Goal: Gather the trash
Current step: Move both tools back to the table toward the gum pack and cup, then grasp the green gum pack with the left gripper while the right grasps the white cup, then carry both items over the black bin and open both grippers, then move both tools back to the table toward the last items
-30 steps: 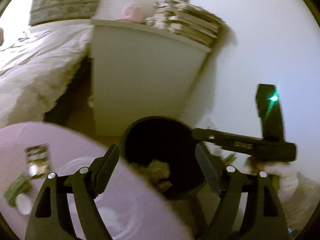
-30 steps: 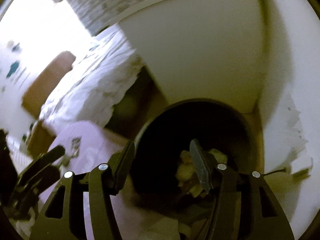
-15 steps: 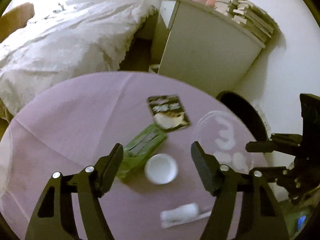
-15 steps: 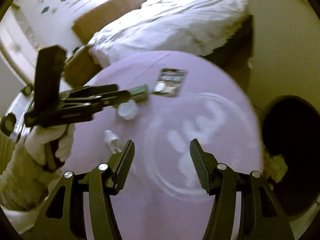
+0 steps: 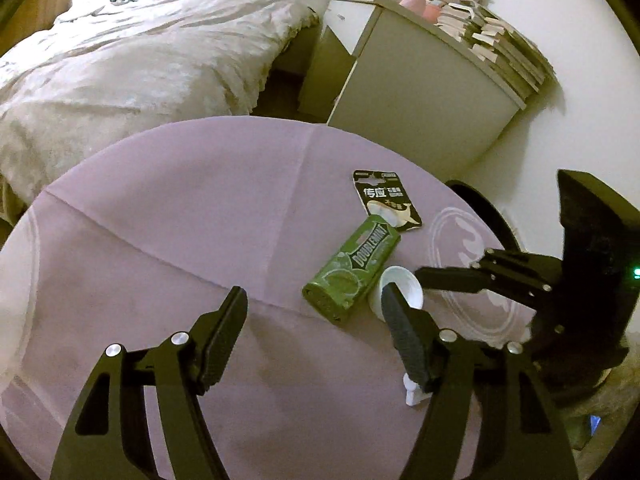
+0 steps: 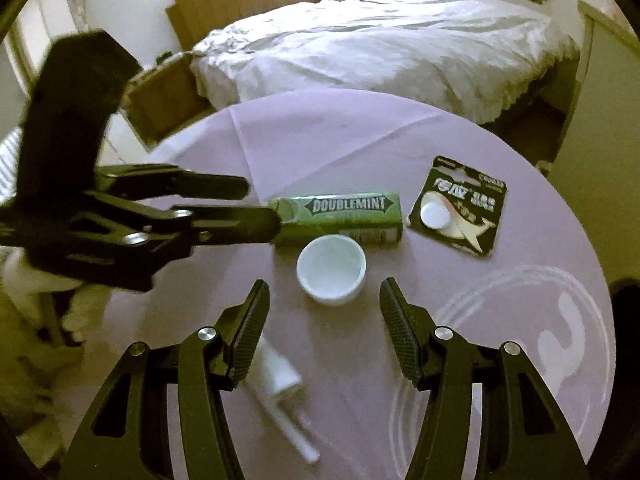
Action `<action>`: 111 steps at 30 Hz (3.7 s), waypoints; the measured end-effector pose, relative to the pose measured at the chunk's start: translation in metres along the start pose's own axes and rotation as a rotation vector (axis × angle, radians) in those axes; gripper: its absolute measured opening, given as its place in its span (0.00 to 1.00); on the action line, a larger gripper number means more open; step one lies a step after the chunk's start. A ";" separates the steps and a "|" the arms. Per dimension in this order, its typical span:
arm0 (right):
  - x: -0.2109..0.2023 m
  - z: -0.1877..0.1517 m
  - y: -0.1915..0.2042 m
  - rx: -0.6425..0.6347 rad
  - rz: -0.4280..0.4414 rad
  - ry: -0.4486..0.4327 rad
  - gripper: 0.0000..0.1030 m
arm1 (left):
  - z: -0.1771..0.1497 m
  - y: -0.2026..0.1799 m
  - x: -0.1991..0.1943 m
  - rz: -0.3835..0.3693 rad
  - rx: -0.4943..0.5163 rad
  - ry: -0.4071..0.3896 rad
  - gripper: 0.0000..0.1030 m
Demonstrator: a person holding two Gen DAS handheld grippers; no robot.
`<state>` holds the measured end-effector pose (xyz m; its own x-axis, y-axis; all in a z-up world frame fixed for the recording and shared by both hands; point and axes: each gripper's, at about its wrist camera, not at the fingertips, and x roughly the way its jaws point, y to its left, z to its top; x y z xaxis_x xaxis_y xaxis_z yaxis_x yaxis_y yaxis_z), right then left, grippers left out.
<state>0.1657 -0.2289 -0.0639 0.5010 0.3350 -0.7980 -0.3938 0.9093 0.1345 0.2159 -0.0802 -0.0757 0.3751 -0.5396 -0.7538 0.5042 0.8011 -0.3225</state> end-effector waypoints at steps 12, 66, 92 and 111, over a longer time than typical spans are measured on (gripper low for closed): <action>-0.019 -0.017 -0.066 0.171 -0.011 -0.003 0.36 | 0.014 -0.056 0.044 0.164 0.273 0.061 0.51; -0.174 -0.140 -0.314 0.722 -0.241 -0.184 0.36 | 0.049 -0.309 0.104 -0.253 0.301 -0.052 0.29; -0.151 -0.160 -0.336 0.767 -0.298 -0.120 0.36 | 0.041 -0.322 0.149 -0.221 0.275 0.059 0.32; -0.158 -0.111 -0.256 0.585 -0.185 -0.164 0.50 | 0.017 -0.256 0.045 -0.053 0.206 -0.119 0.76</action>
<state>0.1013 -0.5419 -0.0376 0.6504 0.1508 -0.7445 0.1732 0.9248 0.3387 0.1165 -0.3140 -0.0177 0.4265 -0.6159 -0.6624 0.6690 0.7077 -0.2272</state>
